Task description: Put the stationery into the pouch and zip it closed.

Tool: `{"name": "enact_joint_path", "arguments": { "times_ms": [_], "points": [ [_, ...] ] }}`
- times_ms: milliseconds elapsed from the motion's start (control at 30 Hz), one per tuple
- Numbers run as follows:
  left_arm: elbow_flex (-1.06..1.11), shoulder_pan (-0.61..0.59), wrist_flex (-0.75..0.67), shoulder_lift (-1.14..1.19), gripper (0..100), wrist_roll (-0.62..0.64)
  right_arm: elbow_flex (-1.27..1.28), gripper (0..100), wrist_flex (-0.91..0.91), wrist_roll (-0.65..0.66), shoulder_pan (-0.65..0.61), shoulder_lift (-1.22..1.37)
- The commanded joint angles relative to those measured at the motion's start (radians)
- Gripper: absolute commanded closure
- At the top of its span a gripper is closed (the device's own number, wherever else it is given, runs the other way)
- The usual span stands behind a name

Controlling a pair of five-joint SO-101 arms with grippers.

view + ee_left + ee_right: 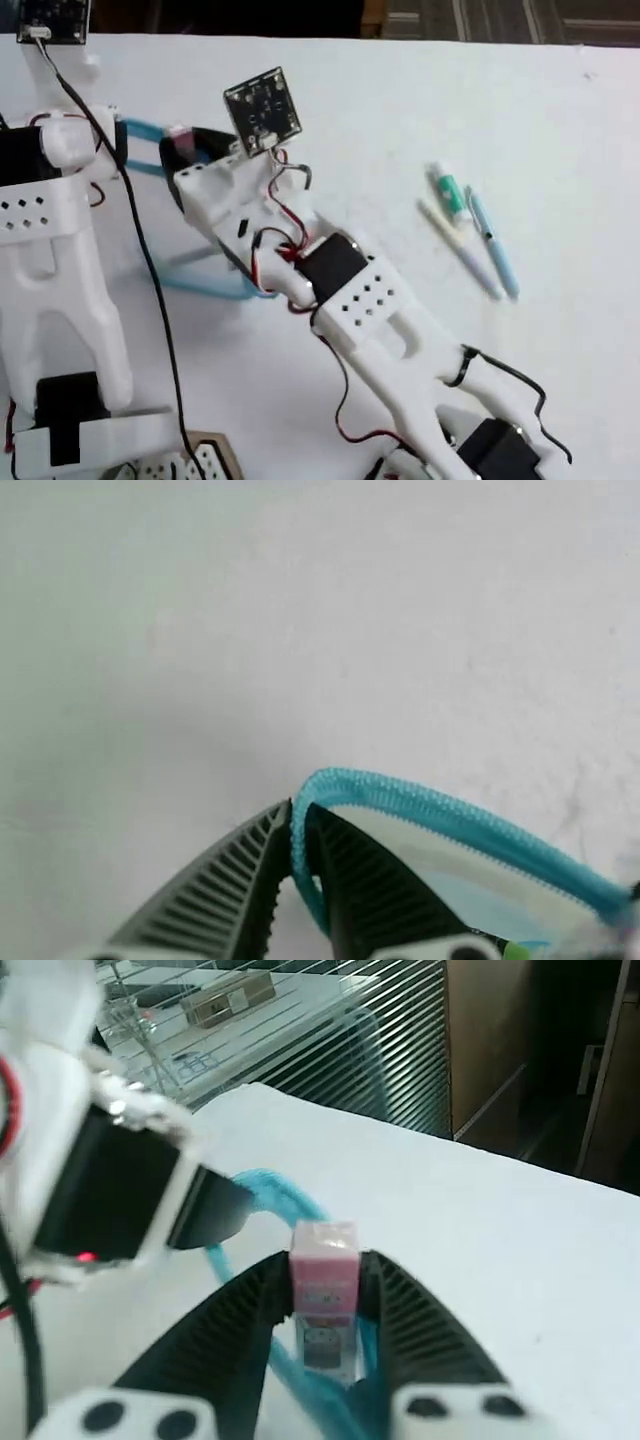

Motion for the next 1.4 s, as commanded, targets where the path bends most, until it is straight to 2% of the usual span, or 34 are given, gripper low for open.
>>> {"name": "enact_joint_path", "arguments": {
  "times_ms": [0, 67, 233, 333, 433, 500, 567, 633, 800, 933, 1033, 1133, 1367],
  "points": [
    [0.014, 0.002, 0.035, 0.108, 98, 0.009, -0.003, 74.2, 0.039, 0.043, -0.025, -0.054],
    [0.014, 0.002, 0.035, 0.108, 98, 0.009, -0.003, 69.9, 0.056, 0.061, -0.030, -0.099],
    [0.015, 0.002, 0.035, 0.111, 98, 0.009, -0.005, 70.1, 0.061, 0.069, -0.021, -0.231],
    [0.015, 0.002, 0.035, 0.113, 98, 0.009, -0.008, 70.3, 0.058, 0.069, 0.035, -0.309],
    [0.015, 0.002, 0.035, 0.113, 98, 0.009, -0.054, 76.3, 0.096, 0.069, 0.176, -0.354],
    [0.015, 0.002, 0.035, 0.113, 98, 0.009, -0.107, 82.7, 0.176, 0.072, 0.303, -0.348],
    [0.015, 0.002, 0.035, 0.113, 98, 0.009, -0.158, 83.1, 0.286, 0.083, 0.435, -0.317],
    [0.015, 0.002, 0.035, 0.113, 98, 0.009, -0.207, 79.6, 0.427, 0.187, 0.532, -0.266],
    [0.015, 0.002, 0.035, 0.113, 98, 0.009, -0.259, 75.0, 0.797, 0.560, 0.707, -0.116],
    [0.015, 0.002, 0.035, 0.114, 98, 0.009, -0.255, 74.8, 0.920, 0.756, 0.799, -0.002],
    [0.017, 0.002, 0.035, 0.114, 98, 0.009, -0.235, 74.8, 1.001, 0.870, 0.809, 0.101],
    [0.017, 0.002, 0.035, 0.114, 98, 0.009, -0.198, 74.8, 0.981, 0.936, 0.814, 0.236],
    [0.017, 0.002, 0.035, 0.113, 98, 0.008, -0.224, 74.8, 0.771, 0.937, 0.849, 0.552]
  ]
}}
